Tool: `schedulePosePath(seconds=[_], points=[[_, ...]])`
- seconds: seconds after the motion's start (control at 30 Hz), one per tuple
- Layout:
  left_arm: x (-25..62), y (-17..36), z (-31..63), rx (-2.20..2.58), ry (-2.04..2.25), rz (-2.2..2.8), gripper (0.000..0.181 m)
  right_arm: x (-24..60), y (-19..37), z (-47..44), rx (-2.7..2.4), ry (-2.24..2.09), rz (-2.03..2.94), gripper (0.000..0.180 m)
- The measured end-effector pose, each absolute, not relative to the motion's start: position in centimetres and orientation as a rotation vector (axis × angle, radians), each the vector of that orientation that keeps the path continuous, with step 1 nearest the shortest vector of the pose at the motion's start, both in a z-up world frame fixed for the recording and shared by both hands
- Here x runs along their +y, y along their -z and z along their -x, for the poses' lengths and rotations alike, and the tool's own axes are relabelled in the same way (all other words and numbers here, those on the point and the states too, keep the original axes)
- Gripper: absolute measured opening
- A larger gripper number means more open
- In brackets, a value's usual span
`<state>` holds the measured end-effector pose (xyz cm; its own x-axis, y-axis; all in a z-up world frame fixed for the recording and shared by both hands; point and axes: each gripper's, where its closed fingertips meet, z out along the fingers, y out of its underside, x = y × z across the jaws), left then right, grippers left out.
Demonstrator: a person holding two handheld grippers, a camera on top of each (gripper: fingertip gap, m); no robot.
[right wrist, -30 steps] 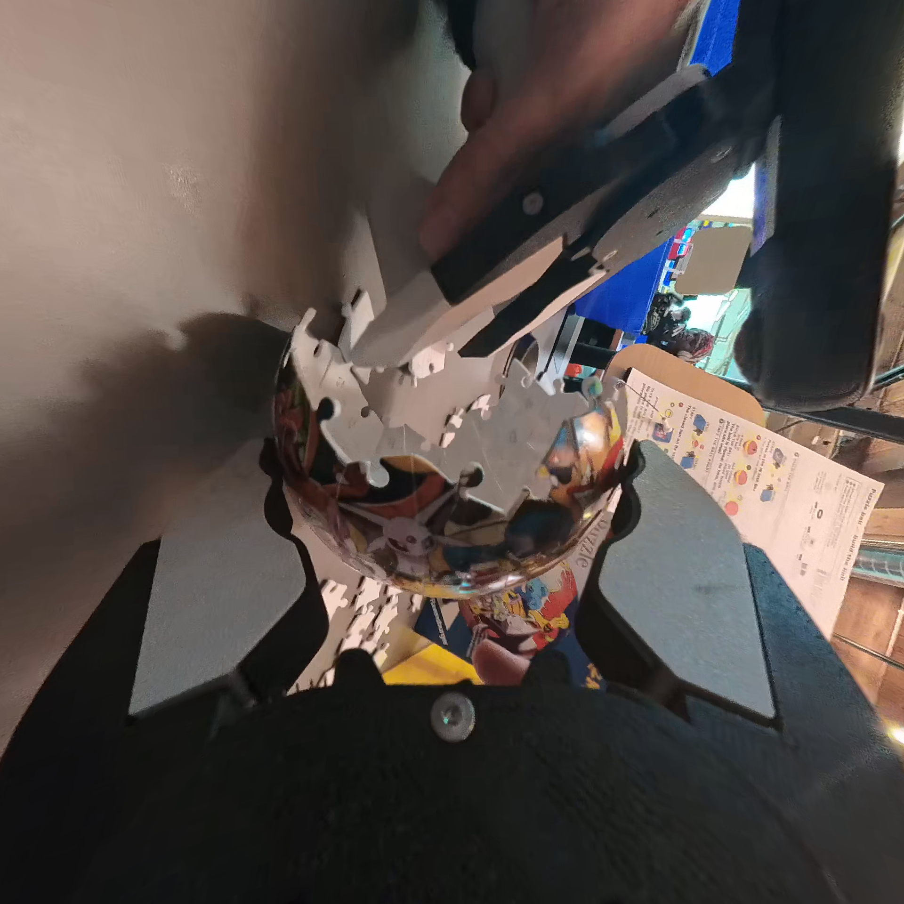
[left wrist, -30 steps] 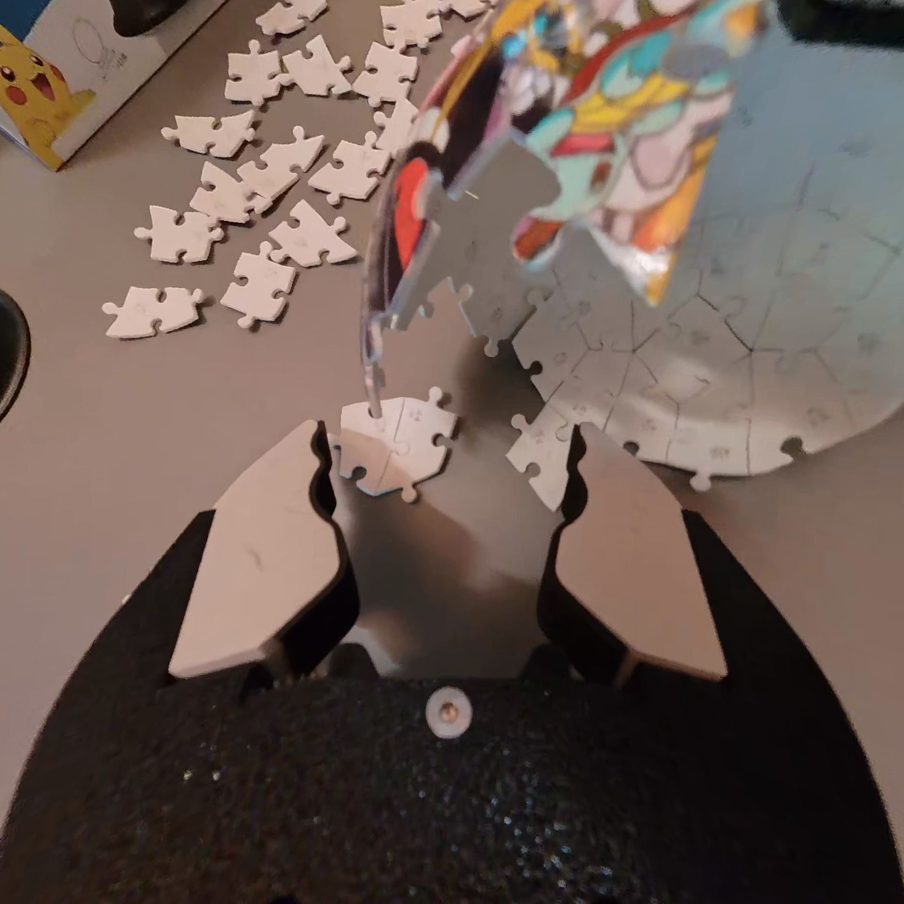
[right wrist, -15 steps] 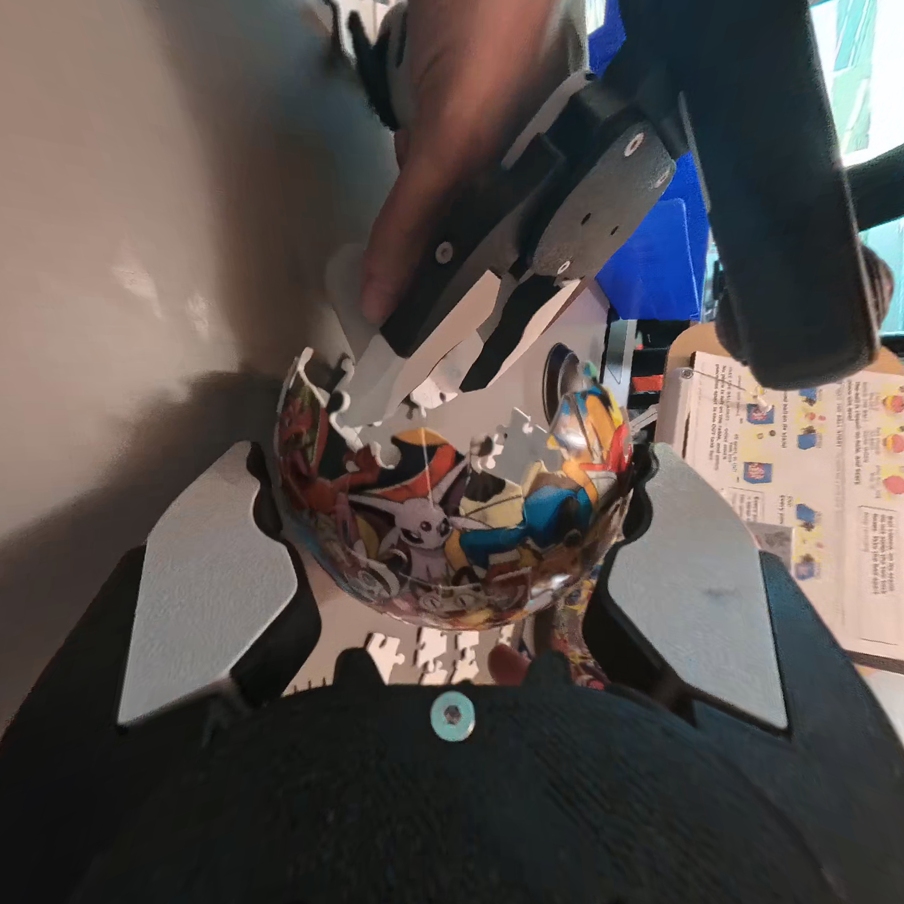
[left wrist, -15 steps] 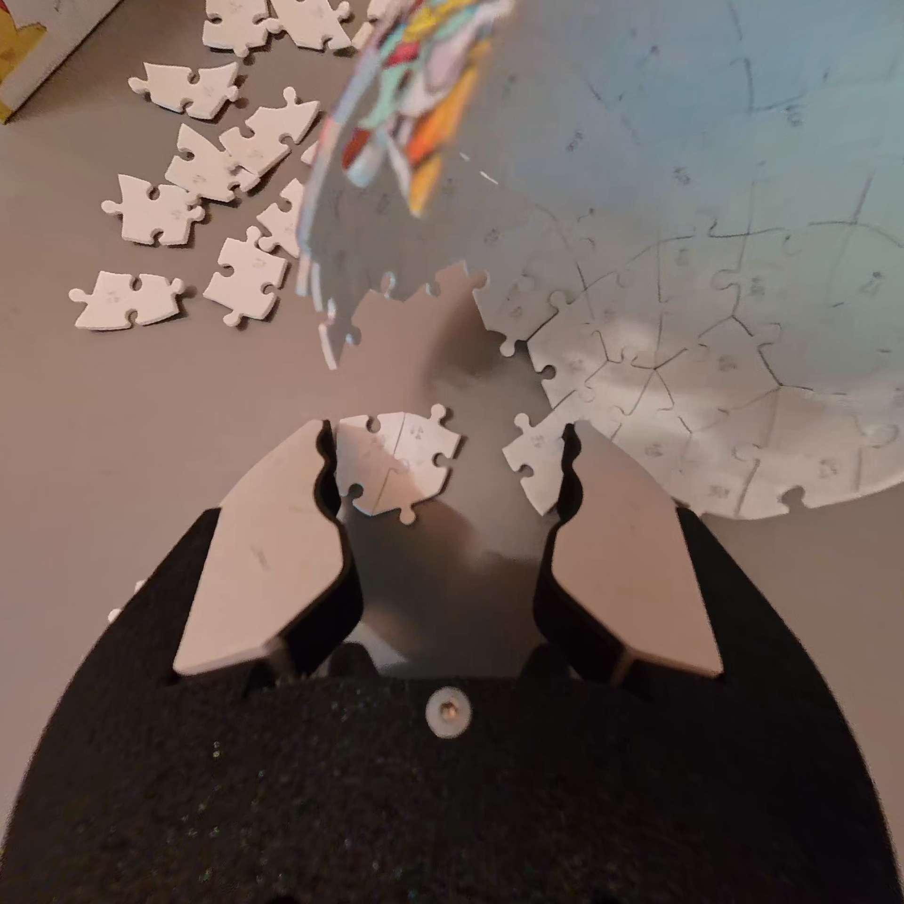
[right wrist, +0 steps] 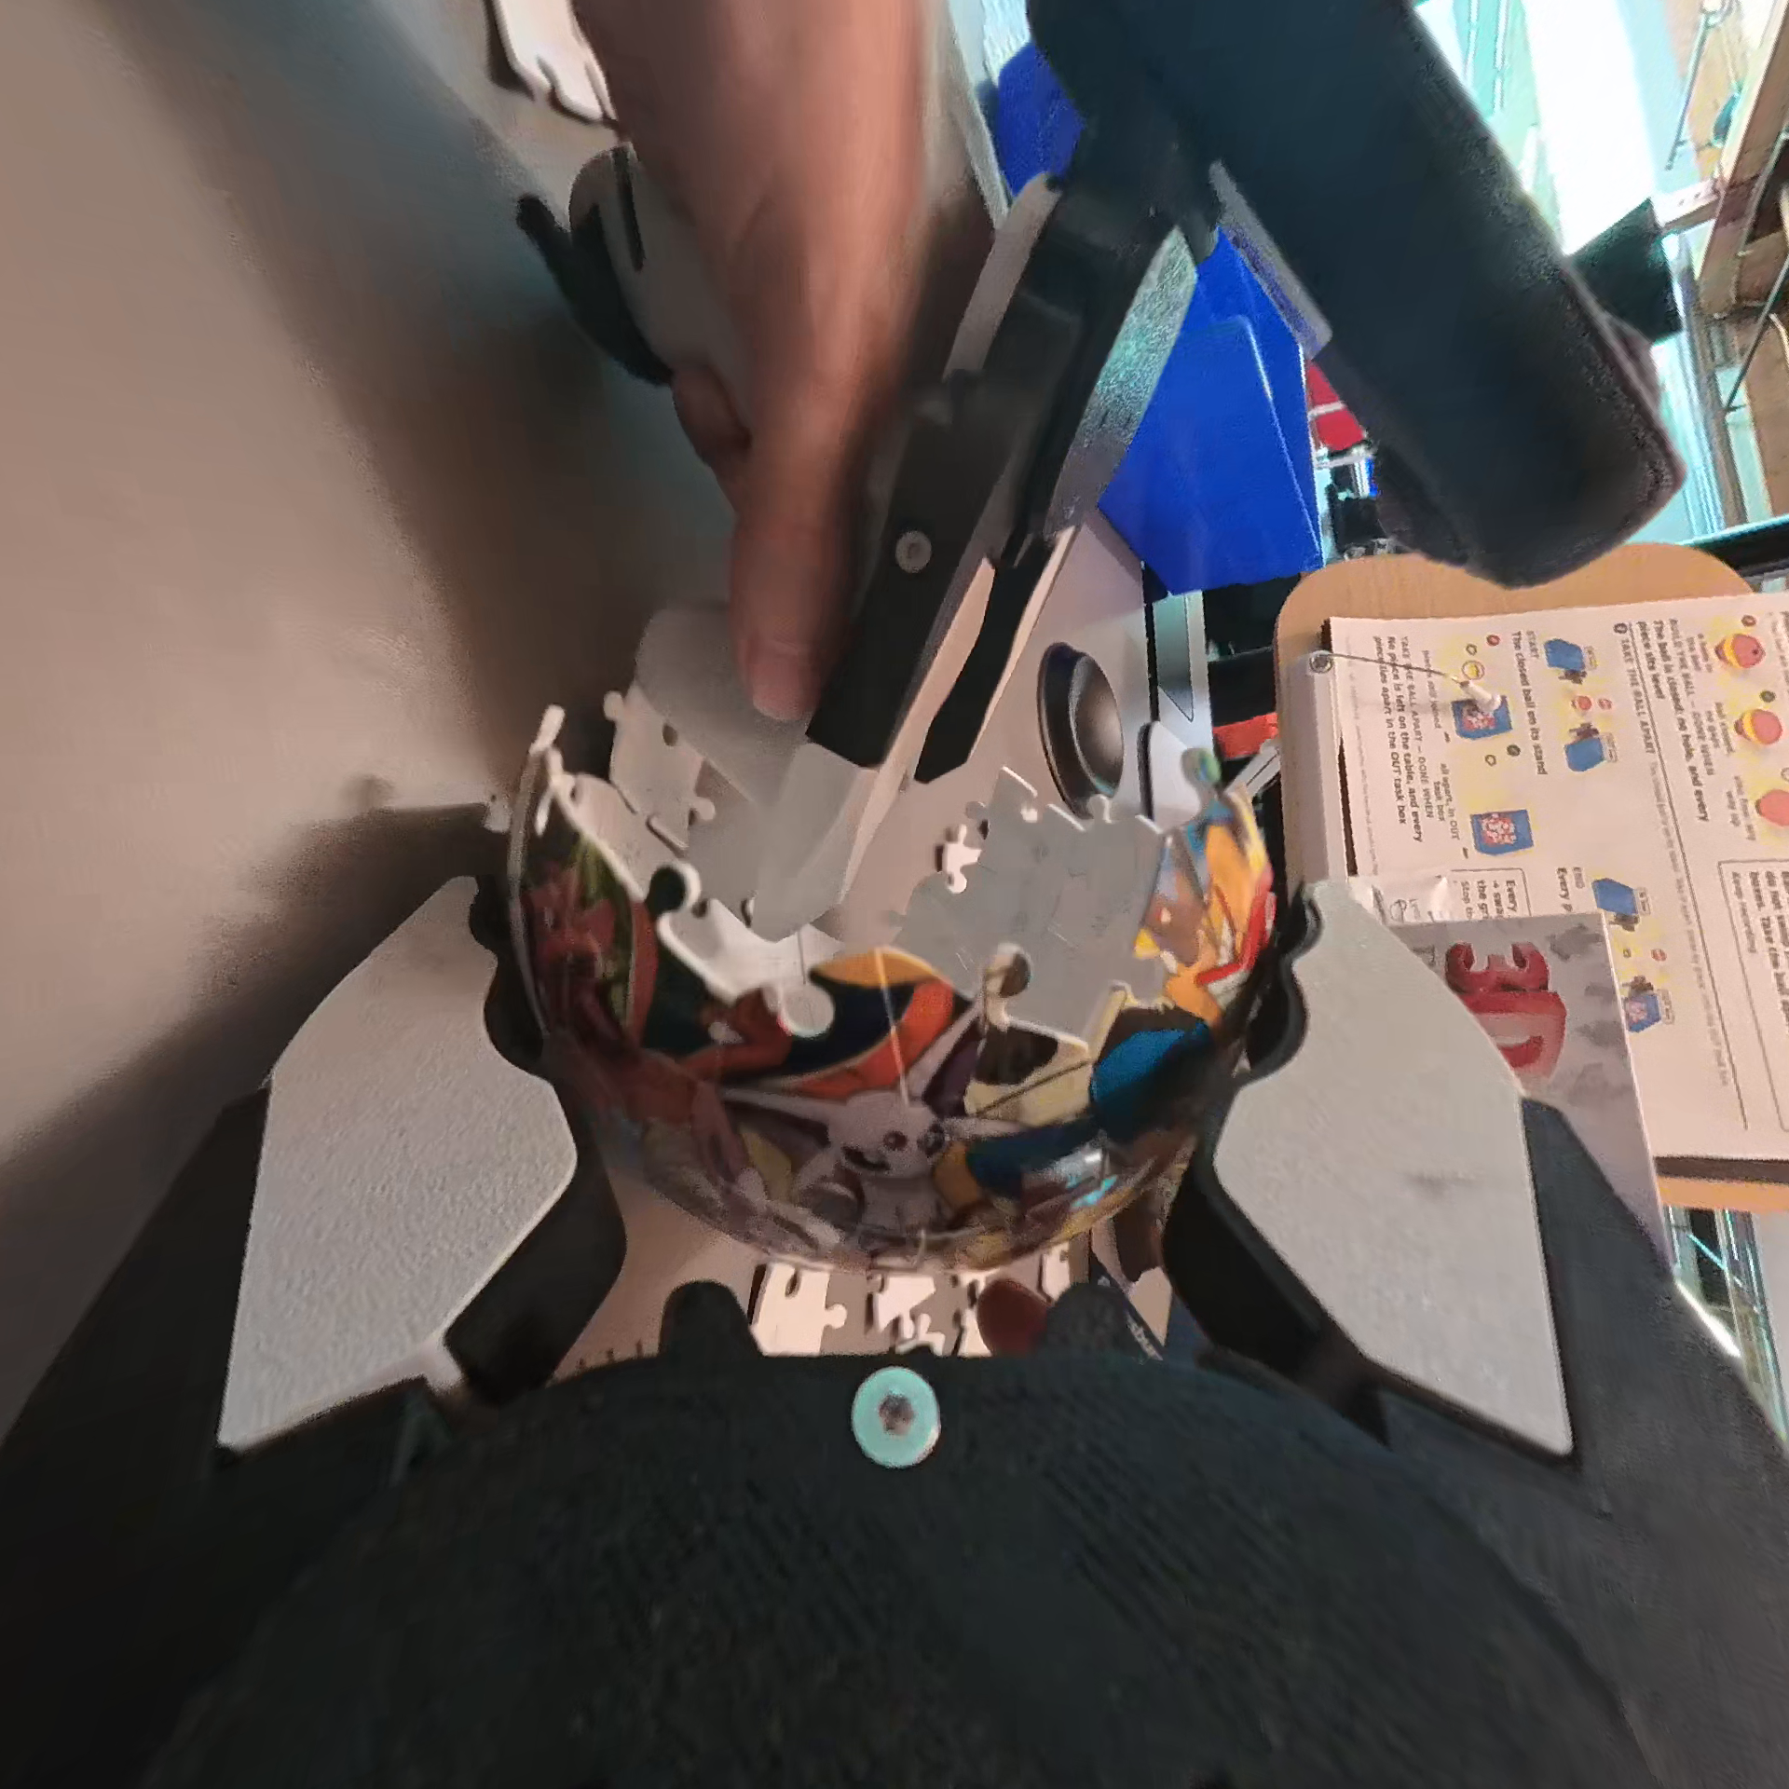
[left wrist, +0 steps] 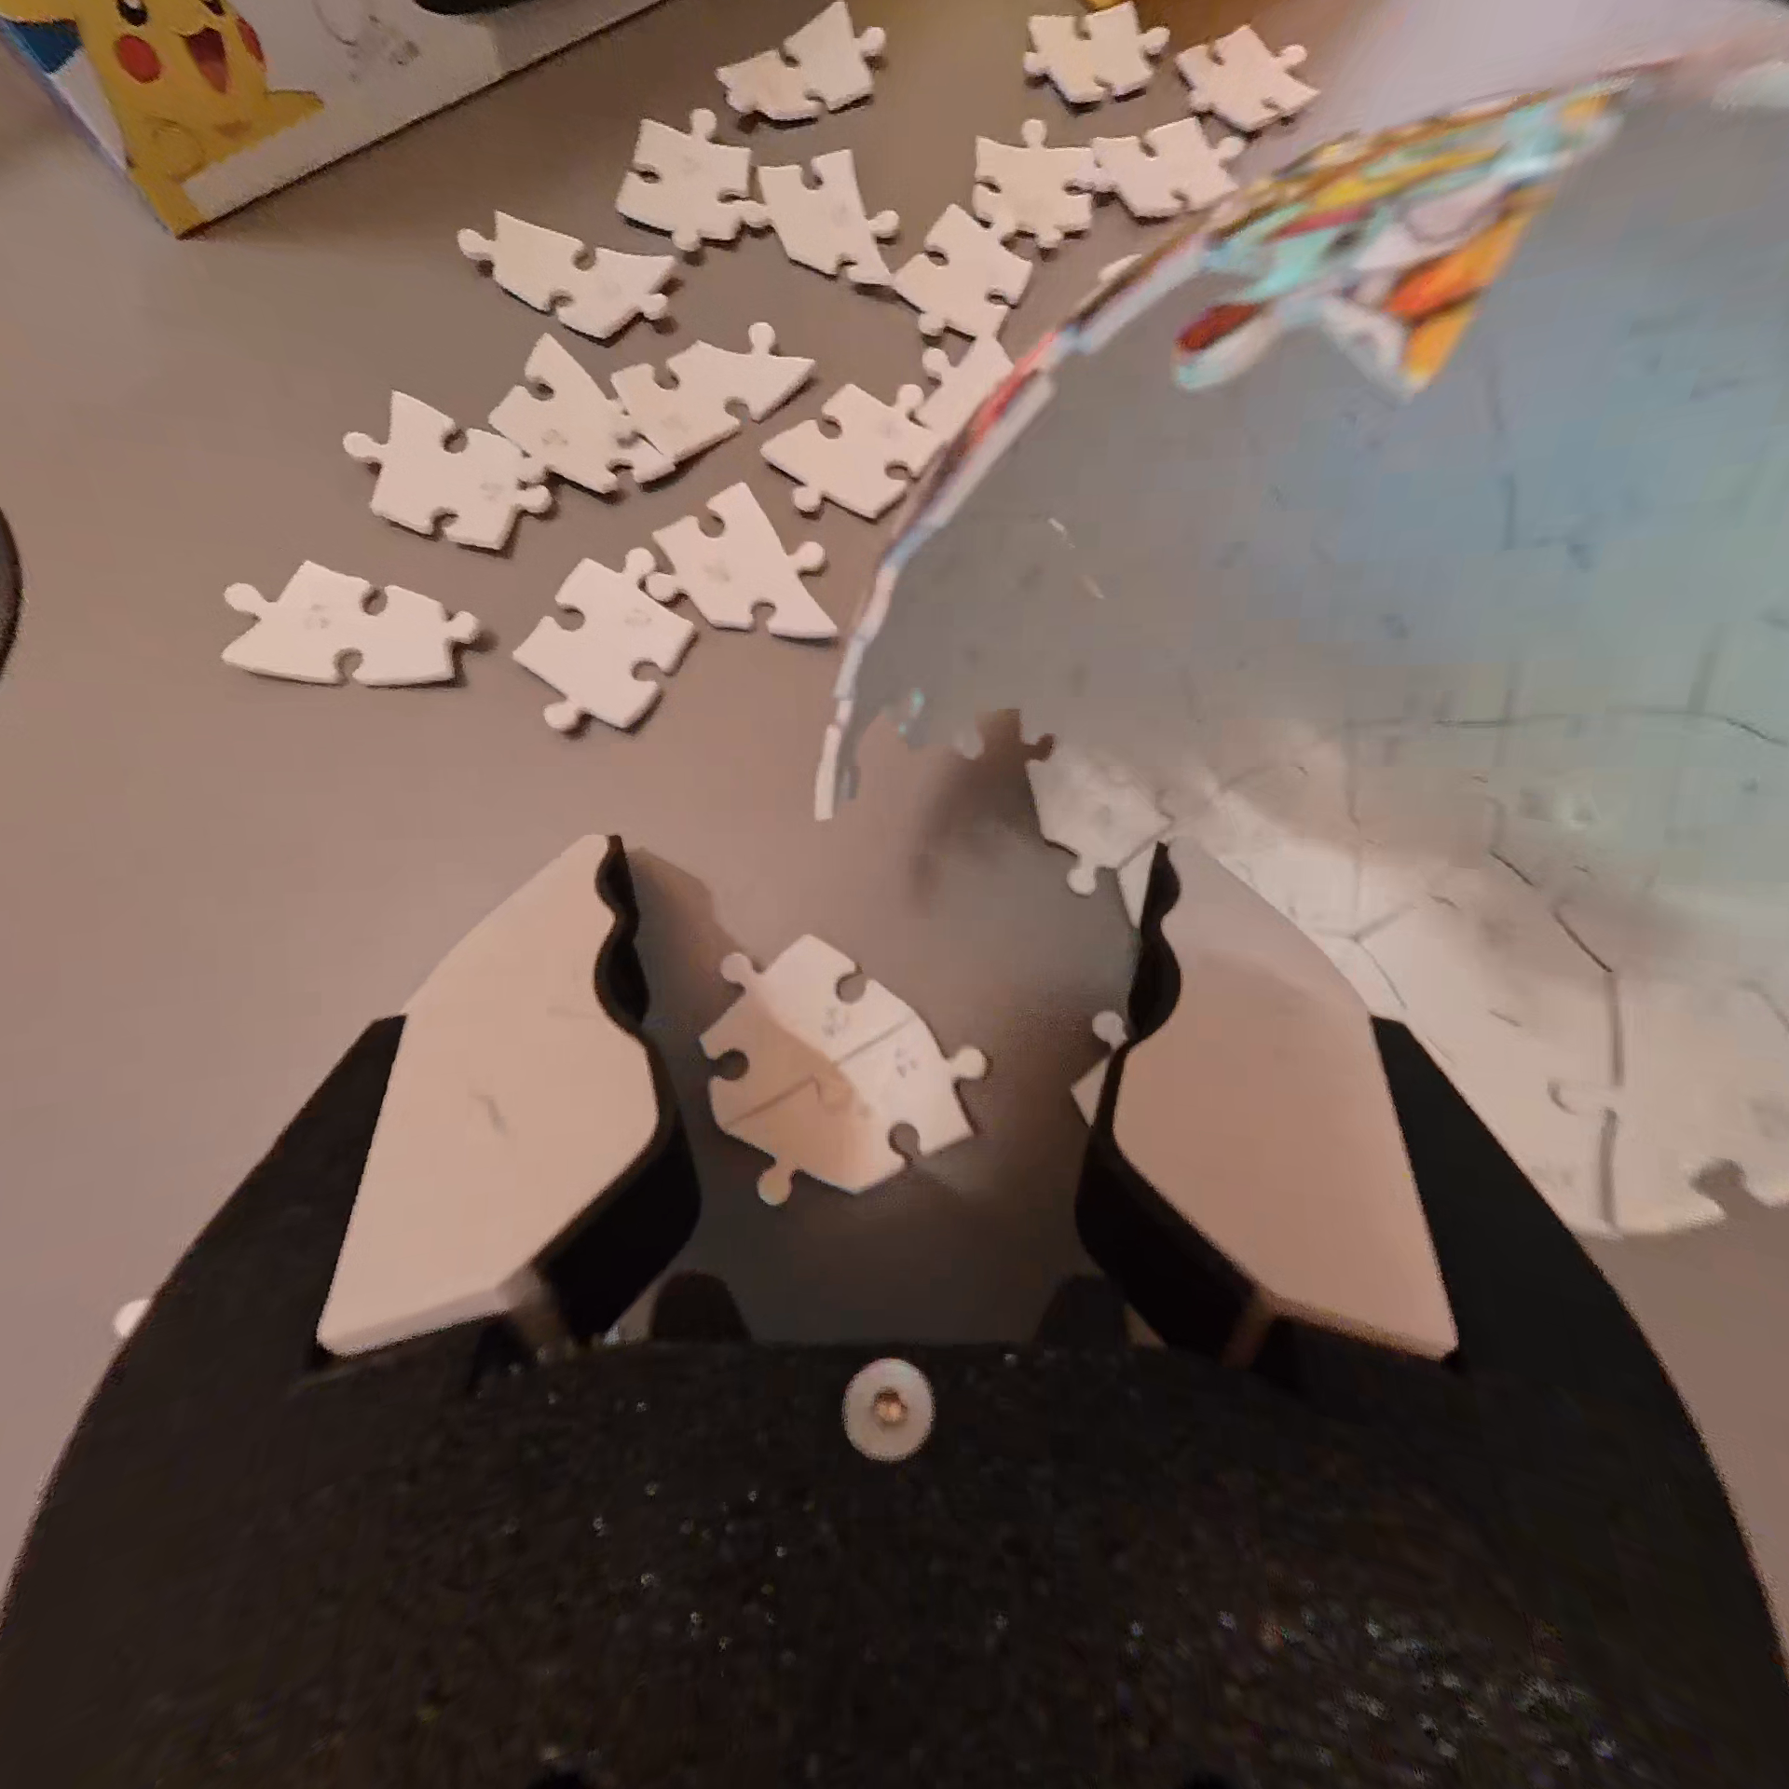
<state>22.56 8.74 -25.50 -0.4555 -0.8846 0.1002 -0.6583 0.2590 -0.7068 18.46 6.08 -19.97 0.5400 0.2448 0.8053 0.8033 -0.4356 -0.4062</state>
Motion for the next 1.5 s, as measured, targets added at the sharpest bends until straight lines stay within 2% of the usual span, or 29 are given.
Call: schedulePosePath(seconds=[0.57,0.73,0.83,1.0,1.23,1.5], points=[[7.3,26.0,-24.0,2.374,0.834,1.275,0.100,5.6,20.2,-19.6,-0.807,0.838,1.939,0.145],[6.3,25.8,-23.8,2.476,0.800,1.139,0.081,5.6,20.1,-19.9,-0.755,0.801,1.916,0.146],[7.3,25.9,-24.4,2.400,0.820,1.210,0.106,5.6,20.0,-19.7,-0.775,0.818,1.899,0.145],[6.9,24.3,-22.7,2.389,1.127,1.334,0.100,6.1,20.0,-18.6,-0.854,0.878,1.884,0.144],[10.8,24.8,-19.8,2.394,0.772,1.268,0.101,6.7,19.9,-17.7,-0.911,0.908,1.872,0.143],[10.5,25.7,-19.3,2.388,0.774,1.264,0.097,7.0,19.9,-17.6,-0.931,0.914,1.887,0.143]])
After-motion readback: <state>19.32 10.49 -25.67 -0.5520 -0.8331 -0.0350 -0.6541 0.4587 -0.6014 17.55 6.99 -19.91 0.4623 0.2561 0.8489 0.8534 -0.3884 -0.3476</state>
